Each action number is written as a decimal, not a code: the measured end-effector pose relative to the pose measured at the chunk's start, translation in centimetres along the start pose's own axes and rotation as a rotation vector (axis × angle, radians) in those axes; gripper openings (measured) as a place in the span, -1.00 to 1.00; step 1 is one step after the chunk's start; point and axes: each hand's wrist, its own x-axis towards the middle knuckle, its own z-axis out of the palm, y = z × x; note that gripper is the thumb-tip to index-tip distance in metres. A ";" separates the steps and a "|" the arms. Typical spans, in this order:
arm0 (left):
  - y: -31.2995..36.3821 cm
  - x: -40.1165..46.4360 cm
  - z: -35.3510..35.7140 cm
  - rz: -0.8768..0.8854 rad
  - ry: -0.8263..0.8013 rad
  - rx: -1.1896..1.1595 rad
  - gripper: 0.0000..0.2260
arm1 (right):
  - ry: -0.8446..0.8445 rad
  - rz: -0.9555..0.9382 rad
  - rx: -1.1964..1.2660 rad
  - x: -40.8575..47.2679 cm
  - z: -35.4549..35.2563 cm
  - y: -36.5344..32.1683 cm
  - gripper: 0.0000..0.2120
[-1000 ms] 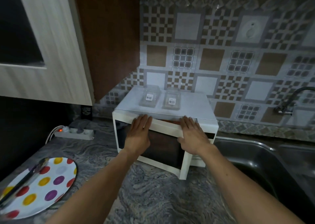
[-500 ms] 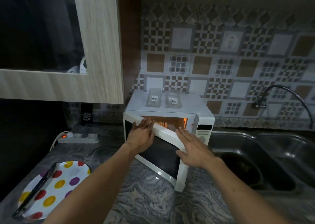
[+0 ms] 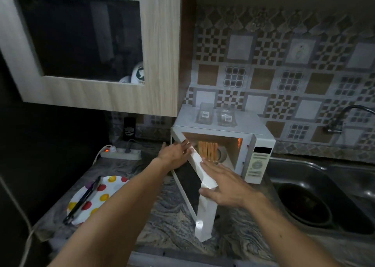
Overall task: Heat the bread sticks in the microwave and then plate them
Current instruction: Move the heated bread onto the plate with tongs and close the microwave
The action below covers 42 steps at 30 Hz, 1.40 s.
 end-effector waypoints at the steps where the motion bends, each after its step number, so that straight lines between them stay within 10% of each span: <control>1: -0.4 -0.2 -0.2 -0.017 -0.015 -0.010 -0.59 | 0.001 -0.010 0.006 0.2 0.4 -0.5 -0.16; 20: -7.0 -3.0 -3.3 -0.176 -0.028 -0.229 -0.57 | 0.139 -0.248 0.018 3.5 4.8 -10.5 -0.38; 30: -18.4 -4.9 -2.9 -0.120 0.065 -0.556 -0.61 | 0.474 -0.257 -0.039 9.7 2.8 -17.0 -0.68; 35: -29.5 -7.8 -1.0 -0.412 0.069 -0.362 -0.68 | 0.309 -0.168 -0.073 15.4 4.5 -23.3 -0.71; 42: -37.5 -12.2 3.0 -0.663 -0.063 -0.237 -0.63 | -0.156 0.432 0.009 19.7 14.6 -25.4 -0.70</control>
